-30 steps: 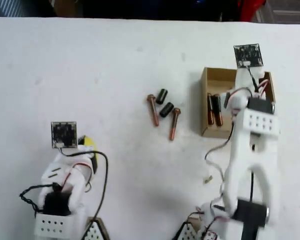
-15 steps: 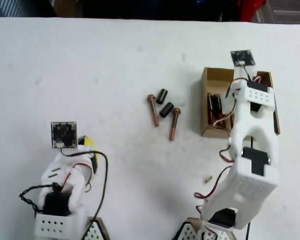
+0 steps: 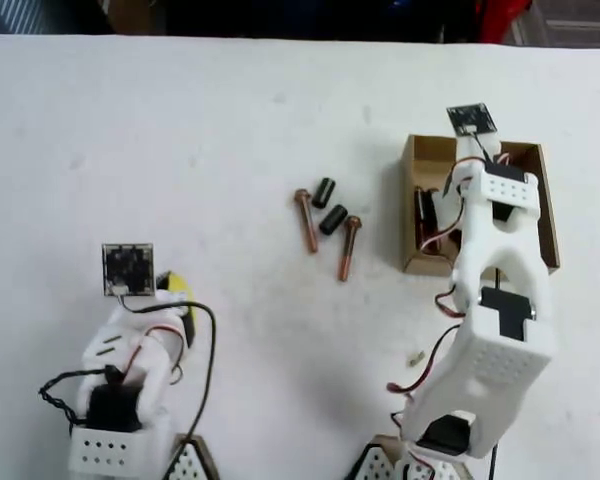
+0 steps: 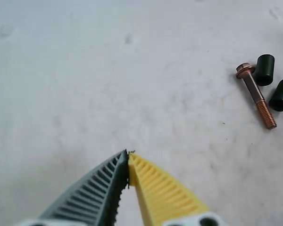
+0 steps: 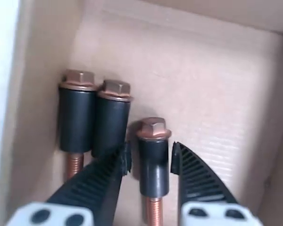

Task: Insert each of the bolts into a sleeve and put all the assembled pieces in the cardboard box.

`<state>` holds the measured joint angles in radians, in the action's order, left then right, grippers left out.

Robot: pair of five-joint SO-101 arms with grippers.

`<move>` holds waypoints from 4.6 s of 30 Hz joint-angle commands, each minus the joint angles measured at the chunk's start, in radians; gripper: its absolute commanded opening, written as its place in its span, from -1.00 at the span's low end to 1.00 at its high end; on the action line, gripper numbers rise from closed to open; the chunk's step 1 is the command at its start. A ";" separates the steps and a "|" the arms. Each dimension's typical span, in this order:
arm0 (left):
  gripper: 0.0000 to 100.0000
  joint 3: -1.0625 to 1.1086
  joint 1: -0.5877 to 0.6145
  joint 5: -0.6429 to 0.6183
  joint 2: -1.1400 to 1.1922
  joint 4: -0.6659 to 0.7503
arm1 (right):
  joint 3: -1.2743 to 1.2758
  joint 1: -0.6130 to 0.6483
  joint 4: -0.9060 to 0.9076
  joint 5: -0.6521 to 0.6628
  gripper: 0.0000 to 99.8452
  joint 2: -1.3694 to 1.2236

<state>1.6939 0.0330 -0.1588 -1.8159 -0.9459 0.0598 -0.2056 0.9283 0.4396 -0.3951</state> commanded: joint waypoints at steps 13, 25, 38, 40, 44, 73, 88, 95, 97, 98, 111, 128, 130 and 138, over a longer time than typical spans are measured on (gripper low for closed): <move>-0.95 0.000 0.004 0.014 -0.008 0.003 | -0.043 0.124 0.205 -0.068 -0.76 0.435; -0.95 0.000 0.004 0.014 -0.008 -0.002 | -0.043 0.337 0.414 -0.388 -0.76 0.584; -0.95 0.000 0.004 0.014 -0.008 -0.003 | -0.149 0.487 0.420 -0.735 -0.76 0.308; -0.95 0.000 0.004 0.014 -0.008 -0.003 | -0.203 0.487 0.441 -0.763 -0.76 0.239; -0.95 0.000 0.004 0.014 -0.008 -0.003 | -0.350 0.487 0.519 -0.815 -0.76 0.091; -0.95 0.000 0.004 0.014 -0.008 -0.003 | -1.077 0.532 0.783 -1.194 -0.76 -0.598; -0.95 0.000 0.004 0.014 -0.008 -0.003 | -1.080 0.529 0.834 -1.185 -0.97 -0.610; -0.95 0.000 0.004 0.014 -0.008 -0.003 | -1.068 0.532 0.840 -1.183 -0.97 -0.587; -0.95 0.000 0.004 0.014 -0.008 -0.003 | -1.039 0.530 0.840 -1.172 -0.97 -0.545; -0.95 0.000 0.004 0.014 -0.008 -0.003 | -1.014 0.530 0.840 -1.146 -0.97 -0.515; -0.95 0.000 0.004 0.014 -0.008 -0.003 | -0.621 0.578 0.837 -0.799 -0.97 -0.079; -0.95 0.000 0.004 0.014 -0.008 -0.003 | -0.267 0.696 0.834 -0.301 -0.97 0.268; -0.95 0.000 0.004 0.014 -0.008 -0.003 | -0.224 0.708 0.832 -0.301 -0.97 0.334; -0.95 0.000 0.004 0.014 -0.008 -0.003 | 0.025 0.720 0.733 -0.301 -0.97 0.570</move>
<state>1.6939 0.0330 -0.1588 -1.8159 -0.9459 0.0199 0.5063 1.7016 0.1266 0.0621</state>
